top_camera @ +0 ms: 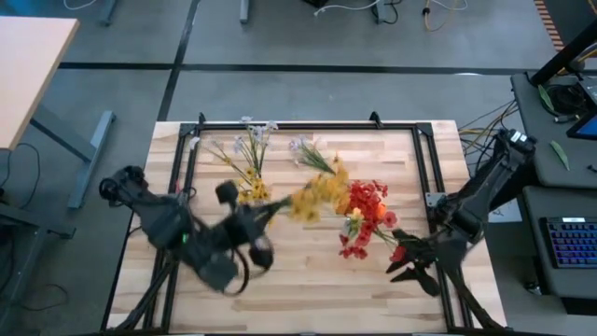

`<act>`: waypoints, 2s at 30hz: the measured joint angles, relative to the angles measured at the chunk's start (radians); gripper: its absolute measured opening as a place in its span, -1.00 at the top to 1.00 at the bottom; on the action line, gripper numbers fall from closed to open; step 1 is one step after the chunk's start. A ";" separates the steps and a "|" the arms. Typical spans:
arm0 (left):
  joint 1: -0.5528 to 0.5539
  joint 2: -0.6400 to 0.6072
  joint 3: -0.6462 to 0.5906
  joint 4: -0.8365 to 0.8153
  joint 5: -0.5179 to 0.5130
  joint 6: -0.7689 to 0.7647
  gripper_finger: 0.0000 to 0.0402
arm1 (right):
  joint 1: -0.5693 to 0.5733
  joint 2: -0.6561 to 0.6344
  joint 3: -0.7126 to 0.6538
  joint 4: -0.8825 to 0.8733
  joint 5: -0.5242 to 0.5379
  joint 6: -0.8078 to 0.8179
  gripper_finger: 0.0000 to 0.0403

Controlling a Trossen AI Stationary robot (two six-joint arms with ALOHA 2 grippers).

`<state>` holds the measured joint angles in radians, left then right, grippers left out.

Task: Sort flowers into vase by color
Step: Put the yellow flower into the left transparent vase

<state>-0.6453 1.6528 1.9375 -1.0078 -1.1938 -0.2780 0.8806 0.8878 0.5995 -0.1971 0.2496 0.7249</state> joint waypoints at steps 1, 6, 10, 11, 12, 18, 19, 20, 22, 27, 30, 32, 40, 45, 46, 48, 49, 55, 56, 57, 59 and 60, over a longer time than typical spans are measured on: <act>-0.024 -0.007 -0.040 0.035 -0.021 -0.002 0.97 | 0.021 0.011 0.000 0.062 0.025 -0.025 0.45; -0.107 -0.053 -0.211 0.335 0.104 0.150 0.97 | 0.073 0.083 0.031 0.313 0.083 -0.172 0.52; -0.148 -0.085 -0.331 0.687 0.210 0.402 0.97 | 0.086 0.165 0.141 0.314 0.085 -0.274 0.58; -0.154 -0.098 -0.364 0.794 0.238 0.474 0.97 | 0.089 0.191 0.173 0.312 0.082 -0.309 0.60; -0.157 -0.112 -0.401 0.895 0.279 0.542 0.97 | 0.093 0.218 0.208 0.311 0.080 -0.348 0.61; -0.134 -0.167 -0.659 1.437 0.532 0.779 0.97 | 0.095 0.390 0.472 0.201 0.098 -0.525 0.70; -0.126 -0.179 -0.694 1.500 0.531 0.786 0.97 | 0.094 0.415 0.529 0.161 0.110 -0.545 0.71; -0.119 -0.192 -0.727 1.551 0.529 0.787 0.97 | 0.093 0.442 0.587 0.114 0.136 -0.563 0.73; -0.103 -0.213 -0.784 1.606 0.528 0.792 0.97 | 0.086 0.490 0.715 -0.010 0.201 -0.570 0.76; -0.058 -0.297 -0.883 1.683 0.534 0.852 0.97 | 0.031 0.575 1.040 -0.363 0.304 -0.578 0.83; -0.012 -0.391 -0.921 1.701 0.585 0.862 0.97 | -0.029 0.601 1.209 -0.475 0.327 -0.590 0.87; 0.027 -0.450 -0.958 1.685 0.661 0.856 0.97 | -0.080 0.607 1.308 -0.528 0.328 -0.618 0.89; 0.278 -0.666 -1.047 1.568 0.863 0.729 0.97 | -0.439 0.602 1.588 -0.632 0.215 -0.818 0.95; 0.483 -0.700 -1.081 1.544 1.016 0.672 0.97 | -0.781 0.615 1.605 -0.616 -0.187 -0.902 0.95; 0.535 -0.703 -1.082 1.550 1.055 0.645 0.97 | -0.849 0.626 1.605 -0.607 -0.270 -0.913 0.95; 0.630 -0.695 -1.083 1.552 1.150 0.569 0.97 | -0.970 0.658 1.605 -0.583 -0.447 -0.927 0.95; 0.676 -0.687 -1.084 1.557 1.194 0.525 0.97 | -1.019 0.679 1.604 -0.569 -0.534 -0.926 0.95; 0.880 -0.601 -1.087 1.630 1.351 0.301 0.97 | -1.151 0.797 1.604 -0.555 -0.747 -0.924 0.73; 0.892 -0.585 -1.087 1.645 1.385 0.280 0.97 | -1.157 0.812 1.604 -0.557 -0.748 -0.925 0.66; 0.897 -0.572 -1.087 1.653 1.405 0.265 0.97 | -1.160 0.822 1.604 -0.556 -0.748 -0.922 0.58; 0.898 -0.553 -1.087 1.663 1.412 0.249 0.97 | -1.163 0.831 1.604 -0.543 -0.748 -0.916 0.41; 0.898 -0.547 -1.087 1.671 1.406 0.246 0.97 | -1.163 0.832 1.604 -0.525 -0.748 -0.906 0.32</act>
<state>0.2523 1.1056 0.8509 0.6630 0.2126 -0.0318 -0.2825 1.7195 2.2032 -0.7223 -0.4980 -0.1812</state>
